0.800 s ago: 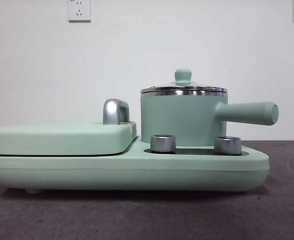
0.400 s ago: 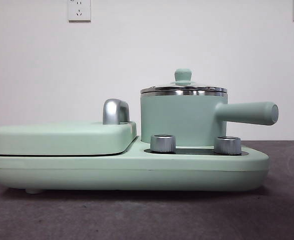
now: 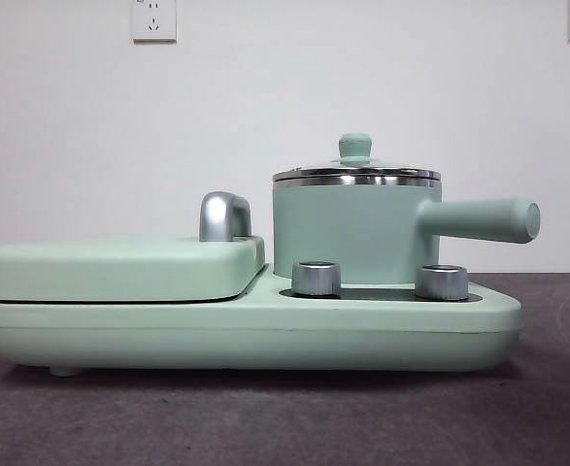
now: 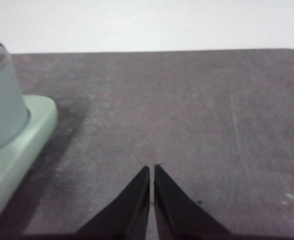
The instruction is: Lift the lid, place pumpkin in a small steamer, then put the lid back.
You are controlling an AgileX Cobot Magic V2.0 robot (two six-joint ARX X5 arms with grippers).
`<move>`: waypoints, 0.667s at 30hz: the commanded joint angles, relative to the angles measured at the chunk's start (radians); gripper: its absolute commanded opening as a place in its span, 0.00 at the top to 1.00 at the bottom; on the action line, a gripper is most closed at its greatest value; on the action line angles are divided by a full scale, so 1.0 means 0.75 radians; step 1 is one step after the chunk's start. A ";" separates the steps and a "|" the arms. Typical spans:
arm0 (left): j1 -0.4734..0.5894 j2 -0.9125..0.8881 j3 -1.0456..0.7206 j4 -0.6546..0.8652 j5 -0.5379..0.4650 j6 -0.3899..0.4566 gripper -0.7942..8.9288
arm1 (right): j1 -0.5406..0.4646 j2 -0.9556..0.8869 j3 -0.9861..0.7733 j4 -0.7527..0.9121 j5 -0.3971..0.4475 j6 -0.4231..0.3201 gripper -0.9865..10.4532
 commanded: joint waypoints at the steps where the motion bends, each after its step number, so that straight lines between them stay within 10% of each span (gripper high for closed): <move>1: 0.002 -0.002 -0.026 -0.008 -0.005 0.012 0.91 | 0.036 -0.053 -0.021 0.016 0.061 -0.015 0.90; 20: 0.002 -0.002 -0.026 -0.008 -0.005 0.012 0.91 | 0.115 -0.128 -0.065 -0.080 0.153 -0.019 0.90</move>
